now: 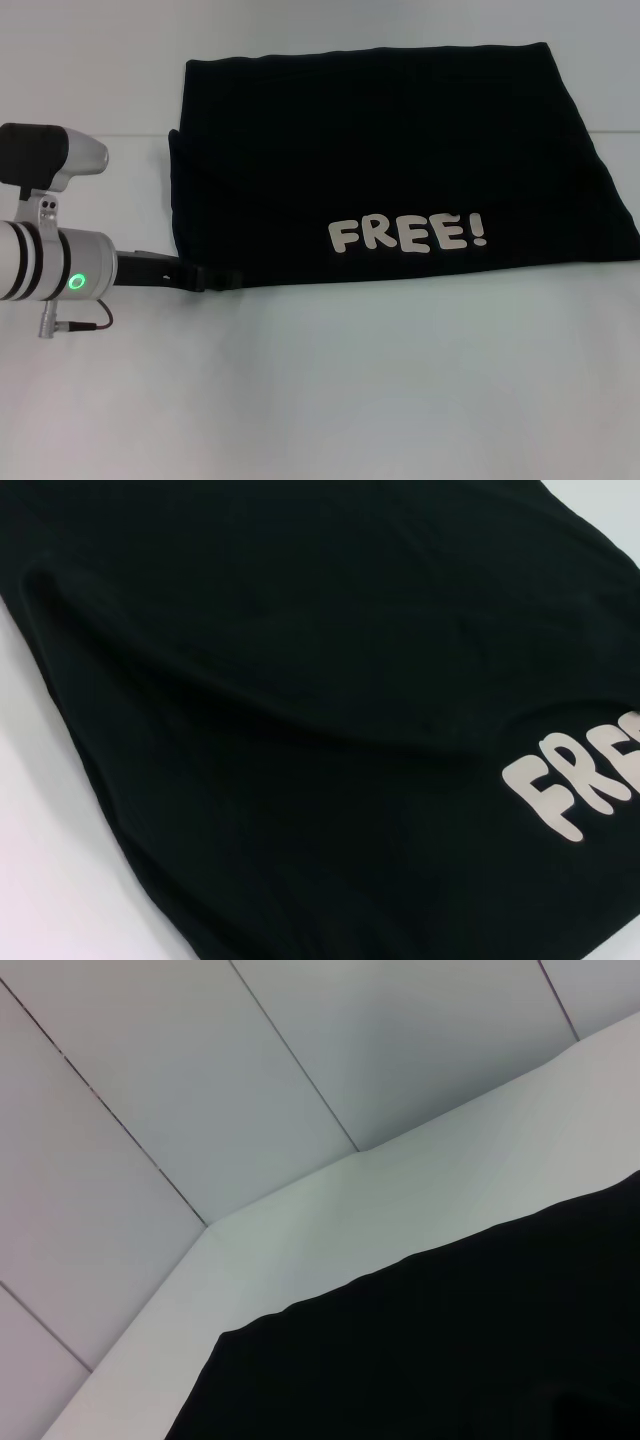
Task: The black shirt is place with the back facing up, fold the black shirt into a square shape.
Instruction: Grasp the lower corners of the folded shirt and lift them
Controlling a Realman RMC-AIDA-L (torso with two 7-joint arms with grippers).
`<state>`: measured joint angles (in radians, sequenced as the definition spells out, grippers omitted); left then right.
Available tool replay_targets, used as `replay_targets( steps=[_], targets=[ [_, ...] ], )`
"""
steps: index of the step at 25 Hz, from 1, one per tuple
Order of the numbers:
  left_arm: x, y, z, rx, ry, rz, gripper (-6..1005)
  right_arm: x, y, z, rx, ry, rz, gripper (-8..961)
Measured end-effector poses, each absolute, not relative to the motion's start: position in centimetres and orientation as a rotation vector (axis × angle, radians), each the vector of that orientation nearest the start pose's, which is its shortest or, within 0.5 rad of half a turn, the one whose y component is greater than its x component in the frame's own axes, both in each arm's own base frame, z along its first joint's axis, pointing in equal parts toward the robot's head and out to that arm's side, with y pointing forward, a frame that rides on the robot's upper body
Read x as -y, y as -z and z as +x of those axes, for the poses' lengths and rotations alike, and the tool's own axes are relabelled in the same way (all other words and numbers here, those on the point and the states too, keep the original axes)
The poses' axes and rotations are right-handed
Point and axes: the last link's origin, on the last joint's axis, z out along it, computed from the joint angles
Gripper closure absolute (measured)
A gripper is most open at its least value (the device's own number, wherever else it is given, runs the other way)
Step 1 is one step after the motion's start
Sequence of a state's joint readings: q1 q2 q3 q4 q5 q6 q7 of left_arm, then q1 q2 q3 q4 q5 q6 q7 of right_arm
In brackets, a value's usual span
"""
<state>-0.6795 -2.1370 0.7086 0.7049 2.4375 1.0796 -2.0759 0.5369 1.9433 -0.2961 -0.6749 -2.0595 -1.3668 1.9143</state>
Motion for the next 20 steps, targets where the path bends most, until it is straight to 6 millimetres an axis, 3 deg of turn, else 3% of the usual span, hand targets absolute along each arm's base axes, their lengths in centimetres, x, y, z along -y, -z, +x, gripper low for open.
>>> replay_targets(
  steps=[14, 20],
  targets=[
    [-39.63, 1.91, -27.96, 1.208, 0.114, -2.329, 582, -36.79, -11.79, 33.03, -1.295, -0.854, -1.978, 117],
    [-39.9, 1.77, -27.89, 1.194, 0.107, -2.324, 820, -36.79, -11.81, 33.07, -1.295, -0.854, -1.975, 117]
  ],
)
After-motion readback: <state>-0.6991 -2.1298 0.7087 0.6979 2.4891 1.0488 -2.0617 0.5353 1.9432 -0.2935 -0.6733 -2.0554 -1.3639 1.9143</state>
